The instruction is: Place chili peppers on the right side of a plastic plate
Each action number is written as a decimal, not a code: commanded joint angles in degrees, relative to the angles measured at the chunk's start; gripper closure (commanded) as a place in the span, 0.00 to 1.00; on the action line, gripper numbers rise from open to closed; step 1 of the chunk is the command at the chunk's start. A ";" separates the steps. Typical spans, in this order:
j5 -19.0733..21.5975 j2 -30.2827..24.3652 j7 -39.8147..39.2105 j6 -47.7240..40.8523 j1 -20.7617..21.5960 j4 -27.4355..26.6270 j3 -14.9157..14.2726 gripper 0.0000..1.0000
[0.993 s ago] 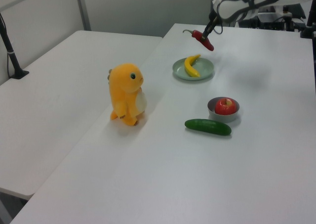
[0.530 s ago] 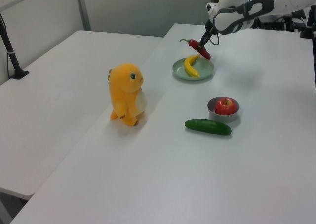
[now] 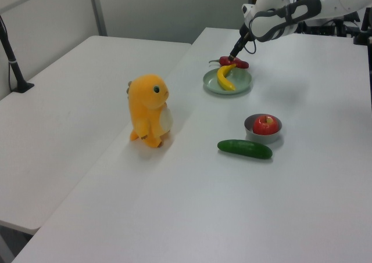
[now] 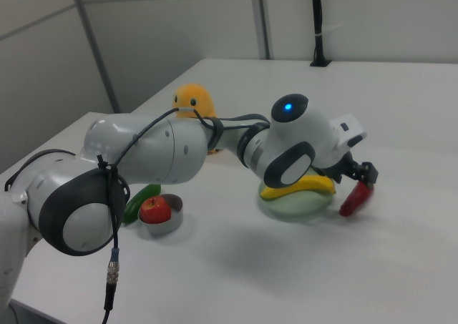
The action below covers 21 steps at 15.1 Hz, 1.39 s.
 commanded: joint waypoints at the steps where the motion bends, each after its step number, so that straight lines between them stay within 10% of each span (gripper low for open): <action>1: 0.50 -3.75 0.73 0.46 1.24 -1.75 -0.16 0.00; 13: 0.50 -34.07 2.65 -47.22 1.51 -6.60 -1.65 0.00; 21: -3.80 -44.37 29.01 -67.13 12.92 -6.68 -0.78 0.00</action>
